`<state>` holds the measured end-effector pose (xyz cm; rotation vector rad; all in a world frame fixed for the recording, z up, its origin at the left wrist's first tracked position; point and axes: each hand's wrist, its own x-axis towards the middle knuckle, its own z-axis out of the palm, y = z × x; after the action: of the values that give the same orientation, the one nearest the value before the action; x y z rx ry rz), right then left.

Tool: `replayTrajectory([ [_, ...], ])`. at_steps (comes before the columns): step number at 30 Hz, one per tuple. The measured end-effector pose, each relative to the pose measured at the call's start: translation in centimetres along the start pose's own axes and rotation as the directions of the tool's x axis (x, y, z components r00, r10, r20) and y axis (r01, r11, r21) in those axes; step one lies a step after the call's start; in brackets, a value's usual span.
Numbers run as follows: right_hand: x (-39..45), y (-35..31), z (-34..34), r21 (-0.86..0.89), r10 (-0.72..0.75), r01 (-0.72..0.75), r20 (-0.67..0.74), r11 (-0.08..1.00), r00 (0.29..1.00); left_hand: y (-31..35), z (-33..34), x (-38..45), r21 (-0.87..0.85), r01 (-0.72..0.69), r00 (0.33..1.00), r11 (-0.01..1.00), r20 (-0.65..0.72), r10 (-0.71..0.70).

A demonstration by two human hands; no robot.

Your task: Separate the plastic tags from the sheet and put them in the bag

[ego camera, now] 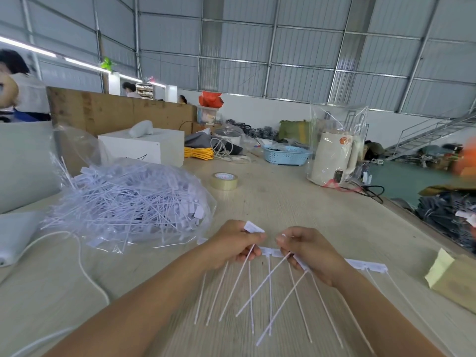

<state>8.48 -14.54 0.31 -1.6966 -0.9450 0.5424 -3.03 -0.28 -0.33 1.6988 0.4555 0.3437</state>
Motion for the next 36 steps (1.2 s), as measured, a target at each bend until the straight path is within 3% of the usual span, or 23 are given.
replayTrajectory([
  [5,-0.4,-0.6,0.9,-0.124,-0.125,0.132,0.058,0.984,0.99,0.3,0.9,-0.4,0.017,0.005,1.0,1.0,0.024,-0.006],
  [8,-0.3,-0.7,0.7,-0.066,-0.162,0.162,0.007,0.985,0.987,0.4,0.8,-0.5,-0.05,-0.003,1.0,0.999,0.001,0.003],
  [14,-0.2,-0.7,0.9,-0.01,-0.228,0.228,0.004,0.974,0.974,0.6,1.0,-0.8,-0.1,0.035,0.987,0.994,0.161,-0.019],
  [18,0.0,-0.2,0.9,-0.01,-0.238,0.238,-0.039,0.971,0.97,0.8,0.6,-0.8,-0.122,0.07,0.983,0.99,0.175,-0.048],
  [22,-0.1,0.1,0.7,-0.003,-0.249,0.249,0.026,0.969,0.968,0.9,0.7,-0.9,-0.091,0.047,0.981,0.995,0.191,-0.029],
  [28,0.0,-0.2,0.6,0.113,-0.19,0.188,0.006,0.976,0.982,1.0,1.3,-0.4,-0.126,0.017,0.999,0.992,0.05,-0.011],
  [31,0.1,-0.3,0.9,0.073,-0.184,0.185,-0.022,0.98,0.983,1.0,1.5,-0.3,-0.049,-0.027,1.0,0.998,-0.004,0.027],
  [36,0.1,-0.5,1.6,0.05,-0.188,0.19,-0.054,0.98,0.981,0.5,1.6,-0.7,0.153,-0.134,0.991,0.979,0.015,0.134],
])
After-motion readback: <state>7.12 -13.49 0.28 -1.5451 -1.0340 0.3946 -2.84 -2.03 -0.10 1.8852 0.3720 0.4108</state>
